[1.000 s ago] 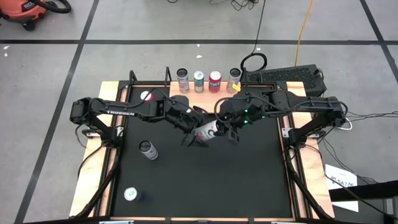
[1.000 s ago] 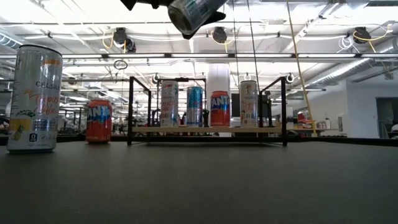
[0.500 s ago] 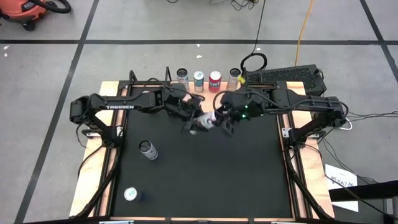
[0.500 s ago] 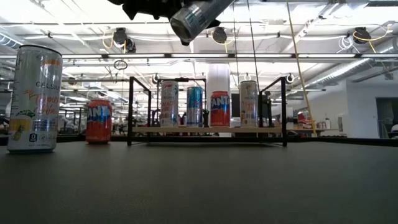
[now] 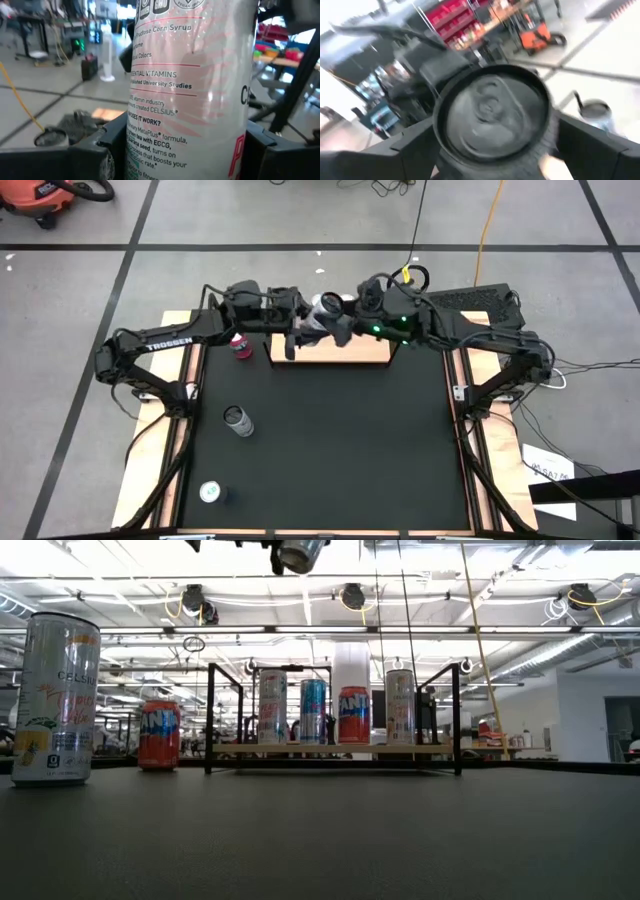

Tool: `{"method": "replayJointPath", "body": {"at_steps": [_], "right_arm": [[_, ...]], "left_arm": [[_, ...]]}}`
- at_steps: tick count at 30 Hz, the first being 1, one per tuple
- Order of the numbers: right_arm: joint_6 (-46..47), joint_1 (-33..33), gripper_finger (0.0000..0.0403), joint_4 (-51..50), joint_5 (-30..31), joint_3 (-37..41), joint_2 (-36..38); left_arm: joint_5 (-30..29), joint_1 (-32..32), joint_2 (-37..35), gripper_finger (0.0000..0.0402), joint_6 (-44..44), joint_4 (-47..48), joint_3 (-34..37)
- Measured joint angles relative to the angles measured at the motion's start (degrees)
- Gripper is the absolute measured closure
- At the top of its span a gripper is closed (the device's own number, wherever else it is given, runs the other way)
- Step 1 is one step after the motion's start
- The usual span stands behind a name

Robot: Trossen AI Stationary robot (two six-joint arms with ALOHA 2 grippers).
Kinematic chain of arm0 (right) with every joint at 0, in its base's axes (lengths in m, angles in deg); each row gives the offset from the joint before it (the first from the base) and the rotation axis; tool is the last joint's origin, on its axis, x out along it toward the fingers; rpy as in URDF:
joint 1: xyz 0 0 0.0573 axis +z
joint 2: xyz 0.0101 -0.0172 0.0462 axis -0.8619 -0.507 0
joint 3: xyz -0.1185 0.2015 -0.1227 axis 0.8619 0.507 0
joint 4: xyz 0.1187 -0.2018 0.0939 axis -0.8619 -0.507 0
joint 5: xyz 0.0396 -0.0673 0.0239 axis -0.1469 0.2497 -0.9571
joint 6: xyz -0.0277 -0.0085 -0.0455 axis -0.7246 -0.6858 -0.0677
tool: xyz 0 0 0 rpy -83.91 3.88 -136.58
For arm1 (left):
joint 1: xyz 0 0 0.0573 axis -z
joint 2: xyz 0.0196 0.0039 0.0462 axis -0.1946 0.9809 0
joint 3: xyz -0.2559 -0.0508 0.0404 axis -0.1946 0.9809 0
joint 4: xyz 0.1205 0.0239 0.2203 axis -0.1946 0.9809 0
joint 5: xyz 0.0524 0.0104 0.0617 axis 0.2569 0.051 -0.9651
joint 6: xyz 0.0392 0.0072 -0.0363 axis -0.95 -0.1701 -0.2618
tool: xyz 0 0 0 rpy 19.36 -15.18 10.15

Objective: Place canned beverage on shelf
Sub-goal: Put the white-pink soda can on the shelf aligned with the other white-pink soda can

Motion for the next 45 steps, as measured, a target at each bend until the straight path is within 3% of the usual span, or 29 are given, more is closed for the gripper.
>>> {"method": "replayJointPath", "body": {"at_steps": [5,19,23,28,35,45], "right_arm": [[-4.83,0.02,0.0059,8.82,0.68,0.0,-1.83],[-4.75,0.66,0.015,8.86,4.48,0.02,-2.73],[-6.18,0.64,0.0152,9.19,4.47,0.0,-3.49],[-10.01,0.63,0.0154,9.74,4.58,-0.02,-5.79],[-12.19,-1.98,0.0157,9.1,3.54,0.11,-11.41],[-20.81,-7.24,0.0157,11.63,-1.84,0.11,-21.54]], "left_arm": [[-0.57,0.1,-0.72,0.0165,-0.07,-1.06,0.0],[-0.74,0.05,-0.94,0.0163,0.42,-0.54,0.0],[-0.72,-0.05,-1.26,0.0147,-0.03,0.54,0.0],[-1.1,-2.69,-5.29,0.0107,-5.0,11.48,0.0],[-3.62,-11.54,-15.19,0.0065,-9.26,30.18,-0.13],[-9.41,-17.34,-22.98,0.0061,-9.53,39.25,-0.15]]}}
